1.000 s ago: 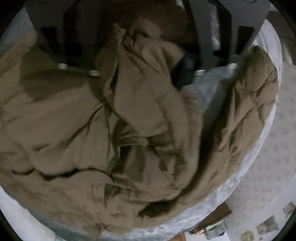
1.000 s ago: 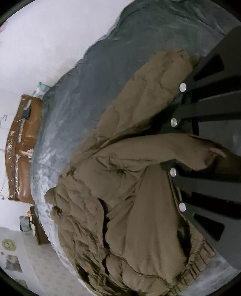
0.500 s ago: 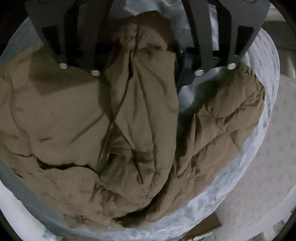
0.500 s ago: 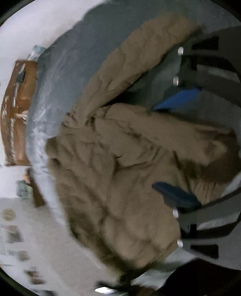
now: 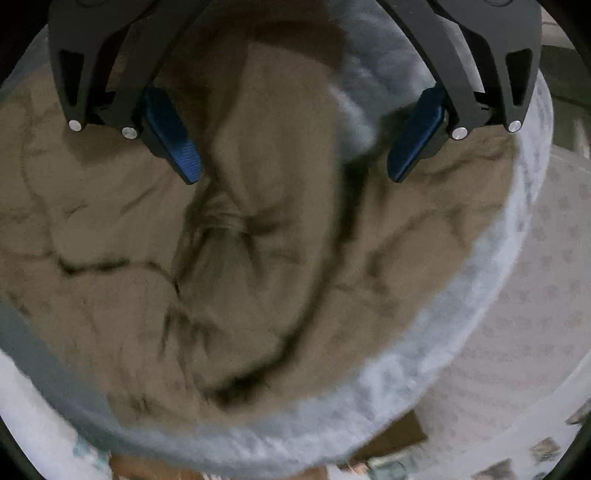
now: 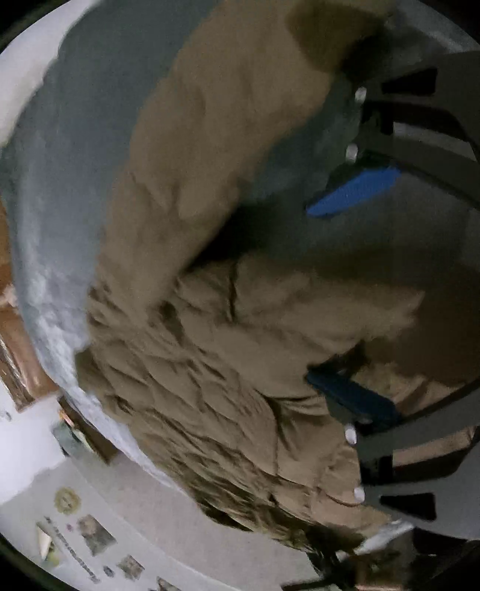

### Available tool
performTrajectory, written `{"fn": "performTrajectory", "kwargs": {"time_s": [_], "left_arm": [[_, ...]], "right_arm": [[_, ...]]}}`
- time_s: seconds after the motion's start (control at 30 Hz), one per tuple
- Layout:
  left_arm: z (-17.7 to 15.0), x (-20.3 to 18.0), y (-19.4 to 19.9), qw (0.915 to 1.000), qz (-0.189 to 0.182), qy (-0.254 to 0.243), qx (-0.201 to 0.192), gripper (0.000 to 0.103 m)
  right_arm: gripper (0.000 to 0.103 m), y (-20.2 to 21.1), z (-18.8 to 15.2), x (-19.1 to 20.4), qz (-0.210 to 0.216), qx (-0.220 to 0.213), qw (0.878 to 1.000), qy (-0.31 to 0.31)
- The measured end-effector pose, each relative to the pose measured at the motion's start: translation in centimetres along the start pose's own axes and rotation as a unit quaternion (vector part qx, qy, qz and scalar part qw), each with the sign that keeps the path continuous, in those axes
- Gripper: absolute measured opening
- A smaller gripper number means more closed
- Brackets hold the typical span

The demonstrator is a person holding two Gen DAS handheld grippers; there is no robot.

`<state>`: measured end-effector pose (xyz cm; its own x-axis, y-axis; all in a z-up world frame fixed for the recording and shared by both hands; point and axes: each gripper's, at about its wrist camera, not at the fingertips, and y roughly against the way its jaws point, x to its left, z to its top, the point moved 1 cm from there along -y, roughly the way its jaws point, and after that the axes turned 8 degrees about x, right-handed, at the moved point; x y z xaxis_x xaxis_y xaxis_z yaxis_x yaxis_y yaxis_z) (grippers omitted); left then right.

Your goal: Fold large clothes

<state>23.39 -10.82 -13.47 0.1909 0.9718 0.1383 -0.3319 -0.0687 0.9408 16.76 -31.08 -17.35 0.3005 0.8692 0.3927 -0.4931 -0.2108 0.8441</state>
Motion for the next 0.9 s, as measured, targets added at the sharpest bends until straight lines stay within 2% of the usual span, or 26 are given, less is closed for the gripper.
{"fn": "performTrajectory", "kwargs": {"time_s": [0.03,0.1,0.23,0.27,0.37,0.6,0.63,0.67,0.7,0.73,0.77,0.8,0.83,0.87,0.9], "left_arm": [[0.6,-1.6,-2.3,0.9995,-0.009,-0.008,0.03,0.1],[0.1,-3.4,-4.3,0.9978,-0.014,-0.027,0.059,0.1],[0.8,-6.7,-4.9,0.997,-0.012,-0.04,0.065,0.1],[0.7,-7.0,-4.7,0.9968,-0.014,-0.044,0.065,0.1],[0.7,-9.1,-4.2,0.9964,-0.023,-0.055,0.059,0.099],[-0.8,-12.0,-3.3,0.992,-0.08,-0.076,0.062,0.098],[-1.1,-12.3,-3.2,0.9908,-0.086,-0.084,0.062,0.098],[-1.2,-12.5,-3.2,0.9902,-0.086,-0.091,0.062,0.098],[-1.3,-12.5,-3.3,0.9905,-0.08,-0.094,0.06,0.098],[-1.7,-12.1,-3.3,0.9912,-0.072,-0.094,0.06,0.097],[-1.6,-11.6,-3.7,0.9923,-0.064,-0.087,0.06,0.095],[-1.4,-10.7,-4.1,0.9934,-0.062,-0.073,0.063,0.088],[-1.0,-10.1,-4.5,0.9942,-0.062,-0.06,0.064,0.077],[-0.8,-8.9,-4.7,0.9954,-0.06,-0.043,0.062,0.072],[-0.7,-8.0,-4.7,0.9965,-0.049,-0.035,0.057,0.064]], "right_arm": [[0.019,-0.6,0.0,0.2,-0.02,0.006,1.0,0.01],[0.012,-0.8,0.2,-0.2,-0.061,0.001,0.998,0.015],[0.008,0.4,0.6,-1.1,-0.128,-0.034,0.991,0.018],[0.008,1.2,0.6,-0.9,-0.159,-0.052,0.985,0.03],[0.007,3.8,0.1,-0.4,-0.21,-0.096,0.972,0.038],[0.007,8.6,-1.7,-1.2,-0.276,-0.165,0.947,0.022],[0.007,9.5,-2.1,-1.3,-0.29,-0.181,0.94,0.016],[0.007,10.3,-2.1,-1.5,-0.29,-0.19,0.938,0.009],[0.007,10.6,-2.1,-1.5,-0.274,-0.199,0.941,0.009],[0.008,10.7,-2.0,-1.8,-0.267,-0.191,0.944,0.013],[0.012,10.0,-2.2,-1.7,-0.261,-0.171,0.95,0.022],[0.022,9.5,-2.8,-1.6,-0.244,-0.16,0.956,0.032],[0.055,9.1,-3.4,-1.5,-0.223,-0.149,0.962,0.041],[0.069,8.2,-4.0,-1.0,-0.212,-0.125,0.968,0.054],[0.076,7.7,-4.6,-0.6,-0.216,-0.117,0.967,0.066]]}}
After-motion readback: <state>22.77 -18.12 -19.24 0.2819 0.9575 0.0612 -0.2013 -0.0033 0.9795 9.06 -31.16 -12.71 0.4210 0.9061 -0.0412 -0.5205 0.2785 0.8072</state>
